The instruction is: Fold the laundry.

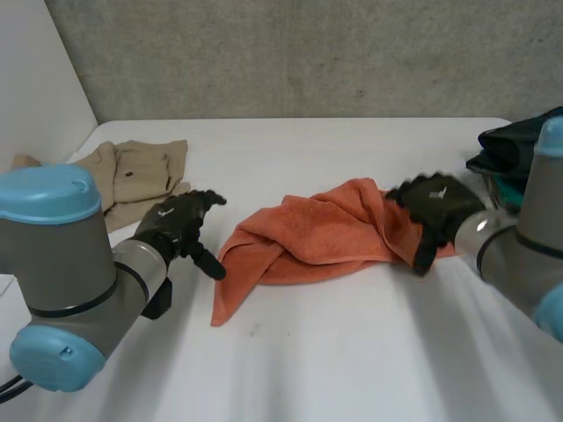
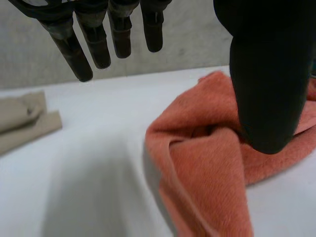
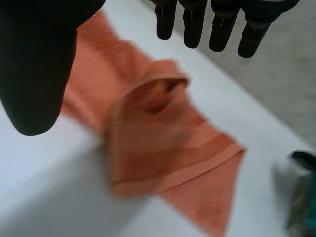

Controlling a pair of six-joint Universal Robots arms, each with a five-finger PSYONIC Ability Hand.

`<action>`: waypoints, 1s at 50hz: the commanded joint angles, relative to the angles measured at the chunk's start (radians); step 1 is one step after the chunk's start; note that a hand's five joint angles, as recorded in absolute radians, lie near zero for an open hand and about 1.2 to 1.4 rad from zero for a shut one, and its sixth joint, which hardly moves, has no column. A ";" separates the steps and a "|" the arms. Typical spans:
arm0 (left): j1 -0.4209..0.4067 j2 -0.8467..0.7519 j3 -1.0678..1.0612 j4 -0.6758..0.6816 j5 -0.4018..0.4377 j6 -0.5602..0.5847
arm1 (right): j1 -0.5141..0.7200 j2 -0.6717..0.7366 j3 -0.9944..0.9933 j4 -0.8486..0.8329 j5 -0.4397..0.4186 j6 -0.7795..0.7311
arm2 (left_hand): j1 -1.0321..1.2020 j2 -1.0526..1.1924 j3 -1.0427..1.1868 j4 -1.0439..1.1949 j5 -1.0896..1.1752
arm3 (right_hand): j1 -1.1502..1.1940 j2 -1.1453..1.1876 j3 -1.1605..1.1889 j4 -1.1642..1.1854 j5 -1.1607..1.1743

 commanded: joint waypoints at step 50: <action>-0.009 -0.090 0.341 -0.155 0.027 -0.040 | 0.017 0.386 -0.136 -0.356 -0.043 -0.025 | 1.144 1.133 1.135 1.140 1.138 | 0.780 0.792 0.792 0.790 0.782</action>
